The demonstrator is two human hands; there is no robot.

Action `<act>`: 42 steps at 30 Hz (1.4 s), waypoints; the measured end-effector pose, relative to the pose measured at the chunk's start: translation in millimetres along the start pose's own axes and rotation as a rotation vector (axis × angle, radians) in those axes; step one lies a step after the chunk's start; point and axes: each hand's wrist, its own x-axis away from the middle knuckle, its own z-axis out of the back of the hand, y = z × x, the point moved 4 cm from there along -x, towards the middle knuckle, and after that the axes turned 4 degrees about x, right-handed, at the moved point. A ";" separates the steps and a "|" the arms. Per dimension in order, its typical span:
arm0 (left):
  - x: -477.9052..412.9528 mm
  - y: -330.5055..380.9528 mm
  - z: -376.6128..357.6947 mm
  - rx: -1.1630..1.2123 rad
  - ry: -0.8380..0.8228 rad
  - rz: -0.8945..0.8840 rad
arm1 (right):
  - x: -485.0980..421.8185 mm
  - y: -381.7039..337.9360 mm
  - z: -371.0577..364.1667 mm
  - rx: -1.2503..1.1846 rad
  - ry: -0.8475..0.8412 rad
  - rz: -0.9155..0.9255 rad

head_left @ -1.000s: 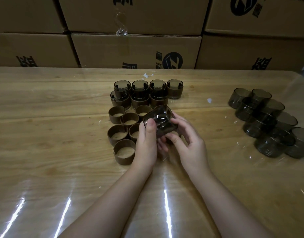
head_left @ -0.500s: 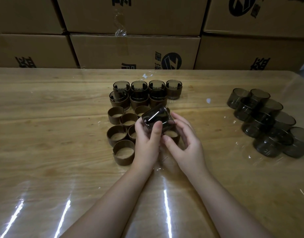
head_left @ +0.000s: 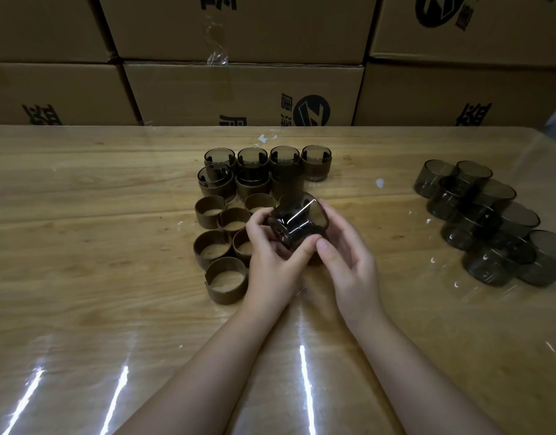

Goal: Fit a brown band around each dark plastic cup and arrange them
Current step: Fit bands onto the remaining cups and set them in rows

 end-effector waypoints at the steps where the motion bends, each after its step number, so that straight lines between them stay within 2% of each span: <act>1: 0.7 0.8 -0.2 -0.025 -0.001 -0.005 | 0.3 -0.5 -0.3 -0.010 -0.001 -0.005; 7: 5.7 5.2 -5.0 -0.120 -0.089 -0.060 | 0.2 -3.9 3.3 -0.036 0.015 -0.037; 14: 9.9 6.1 -6.7 0.015 -0.156 0.039 | 1.0 -4.9 1.8 0.062 0.025 -0.036; 17: 8.9 8.3 -4.8 0.064 -0.129 0.088 | 1.5 -4.5 -0.5 0.074 -0.002 -0.050; 26: 2.9 5.6 0.1 0.125 -0.138 0.080 | 2.6 -4.4 -3.3 0.152 -0.063 -0.032; 42: 1.1 8.7 3.0 0.179 -0.048 0.086 | 2.6 0.5 -3.0 0.120 -0.046 -0.043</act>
